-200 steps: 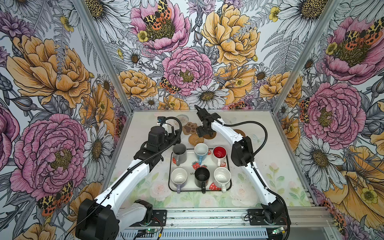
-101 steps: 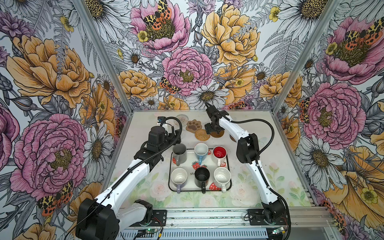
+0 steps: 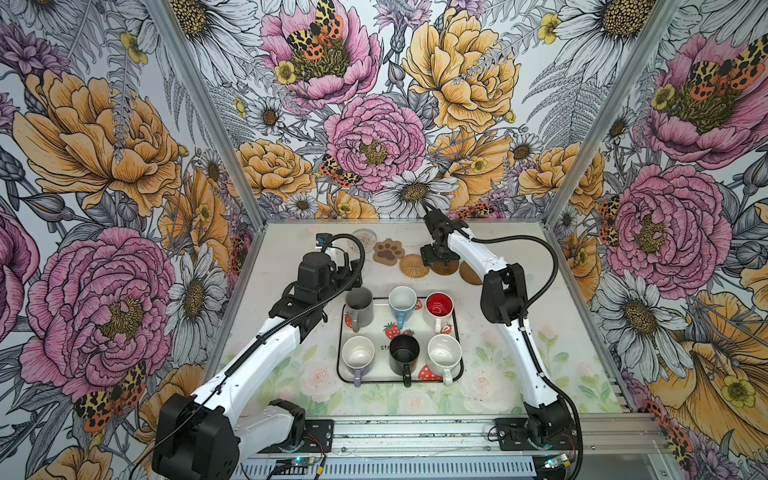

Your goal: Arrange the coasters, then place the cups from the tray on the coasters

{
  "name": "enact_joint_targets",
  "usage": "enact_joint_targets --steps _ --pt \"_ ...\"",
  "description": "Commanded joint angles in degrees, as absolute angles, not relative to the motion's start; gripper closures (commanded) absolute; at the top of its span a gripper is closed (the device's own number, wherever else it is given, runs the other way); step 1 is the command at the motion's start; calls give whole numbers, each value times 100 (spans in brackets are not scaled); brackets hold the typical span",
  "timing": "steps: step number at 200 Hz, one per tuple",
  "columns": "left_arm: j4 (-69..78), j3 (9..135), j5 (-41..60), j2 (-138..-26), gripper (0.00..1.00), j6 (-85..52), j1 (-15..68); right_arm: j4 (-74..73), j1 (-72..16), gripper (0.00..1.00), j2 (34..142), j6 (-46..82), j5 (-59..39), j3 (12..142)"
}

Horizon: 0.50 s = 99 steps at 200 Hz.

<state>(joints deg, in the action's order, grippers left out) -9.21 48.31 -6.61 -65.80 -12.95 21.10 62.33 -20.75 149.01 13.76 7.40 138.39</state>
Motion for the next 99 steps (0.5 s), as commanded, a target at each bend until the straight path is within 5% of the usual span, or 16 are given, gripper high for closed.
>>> enact_joint_targets --steps 1,99 --pt "-931 4892 -632 -6644 5 -1230 2074 6733 -2014 18 15073 1424 950 13506" --pt "-967 4939 -615 -6610 5 -1244 2092 6717 -1969 22 14754 1431 648 13043"
